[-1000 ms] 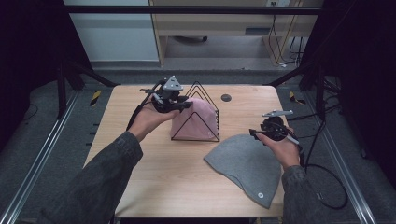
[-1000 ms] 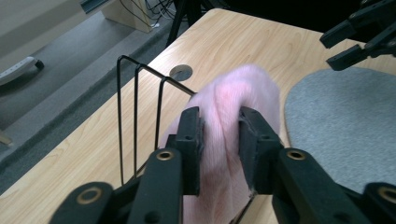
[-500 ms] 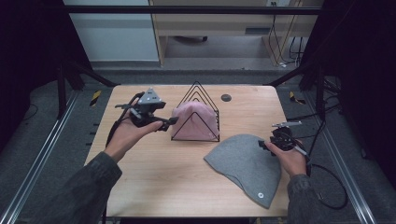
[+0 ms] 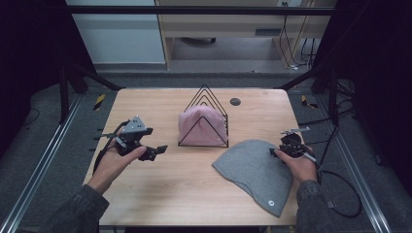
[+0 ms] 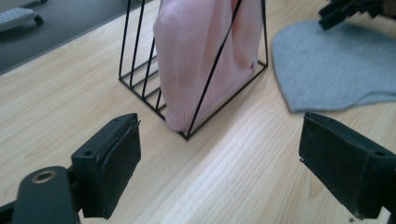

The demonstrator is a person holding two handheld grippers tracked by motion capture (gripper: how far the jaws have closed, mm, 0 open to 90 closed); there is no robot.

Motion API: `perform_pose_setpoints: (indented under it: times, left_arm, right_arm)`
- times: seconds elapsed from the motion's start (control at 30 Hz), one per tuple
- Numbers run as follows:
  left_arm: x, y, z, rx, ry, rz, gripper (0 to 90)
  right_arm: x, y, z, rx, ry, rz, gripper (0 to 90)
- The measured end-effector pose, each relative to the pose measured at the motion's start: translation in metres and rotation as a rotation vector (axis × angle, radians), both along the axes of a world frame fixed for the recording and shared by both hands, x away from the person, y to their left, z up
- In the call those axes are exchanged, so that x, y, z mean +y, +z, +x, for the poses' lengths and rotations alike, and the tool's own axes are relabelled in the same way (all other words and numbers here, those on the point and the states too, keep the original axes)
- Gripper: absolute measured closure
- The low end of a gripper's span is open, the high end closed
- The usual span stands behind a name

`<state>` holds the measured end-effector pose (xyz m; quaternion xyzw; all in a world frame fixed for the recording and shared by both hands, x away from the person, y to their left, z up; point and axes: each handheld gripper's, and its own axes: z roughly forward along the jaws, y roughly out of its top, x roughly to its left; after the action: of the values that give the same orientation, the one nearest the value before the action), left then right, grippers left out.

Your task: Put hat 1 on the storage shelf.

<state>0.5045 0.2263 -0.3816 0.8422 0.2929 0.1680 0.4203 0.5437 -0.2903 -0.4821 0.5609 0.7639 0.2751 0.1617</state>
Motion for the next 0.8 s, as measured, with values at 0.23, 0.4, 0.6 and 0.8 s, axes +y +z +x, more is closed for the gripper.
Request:
perform_pose_setpoints:
  times: [0.23,0.4,0.6,0.8]
  left_arm:
    - [0.010,-0.031,-0.012,0.002,0.022,0.059,12.3]
    - [0.025,-0.045,-0.017,0.000,0.068,0.054,12.5]
    - [0.052,-0.075,-0.029,0.051,0.115,0.027,20.8]
    - [0.060,-0.082,-0.030,0.076,0.132,0.056,15.2]
  right_arm:
    - [-0.001,-0.004,-0.001,0.003,0.009,-0.025,51.8]
    - [0.001,-0.004,-0.005,-0.007,0.047,-0.010,71.7]
    - [0.006,-0.003,-0.010,-0.025,0.093,0.000,85.3]
    - [0.013,0.024,-0.025,-0.095,0.137,0.016,85.5]
